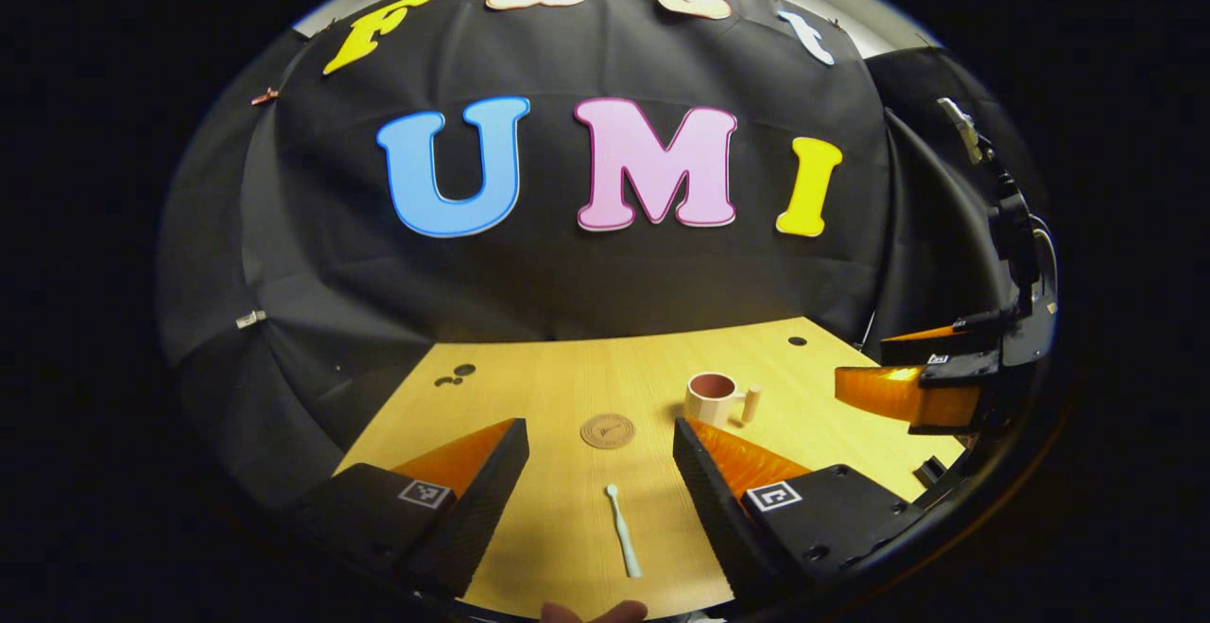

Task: Put the toothbrush and toothpaste on the desktop into the cup, then pick up the cup and place it on the coaster on the desktop.

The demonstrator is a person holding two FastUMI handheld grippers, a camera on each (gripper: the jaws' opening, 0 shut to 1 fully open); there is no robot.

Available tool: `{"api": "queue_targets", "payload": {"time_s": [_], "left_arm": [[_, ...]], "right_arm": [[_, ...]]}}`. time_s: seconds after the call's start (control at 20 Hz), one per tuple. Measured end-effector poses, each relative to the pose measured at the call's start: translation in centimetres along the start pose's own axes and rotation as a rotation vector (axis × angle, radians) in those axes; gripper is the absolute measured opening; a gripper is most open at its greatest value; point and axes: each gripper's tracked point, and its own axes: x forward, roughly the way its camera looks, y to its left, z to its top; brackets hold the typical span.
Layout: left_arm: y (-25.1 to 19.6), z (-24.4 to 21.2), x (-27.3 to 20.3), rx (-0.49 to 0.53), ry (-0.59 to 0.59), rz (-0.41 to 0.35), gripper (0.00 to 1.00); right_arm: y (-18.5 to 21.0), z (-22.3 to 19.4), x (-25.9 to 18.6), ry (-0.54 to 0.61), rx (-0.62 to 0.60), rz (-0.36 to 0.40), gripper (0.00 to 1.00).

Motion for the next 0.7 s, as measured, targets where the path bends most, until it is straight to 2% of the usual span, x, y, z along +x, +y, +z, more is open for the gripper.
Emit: {"api": "queue_targets", "payload": {"time_s": [0.4,0.7], "left_arm": [[0.5,-5.1,2.5,-0.028,0.124,0.017,0.98],[1.7,-7.4,3.8,-0.026,0.176,0.053,0.98]], "right_arm": [[0.6,-10.8,6.6,0.330,0.114,0.021,0.98],[0.4,-16.5,10.0,0.523,0.143,0.001,0.99]]}}
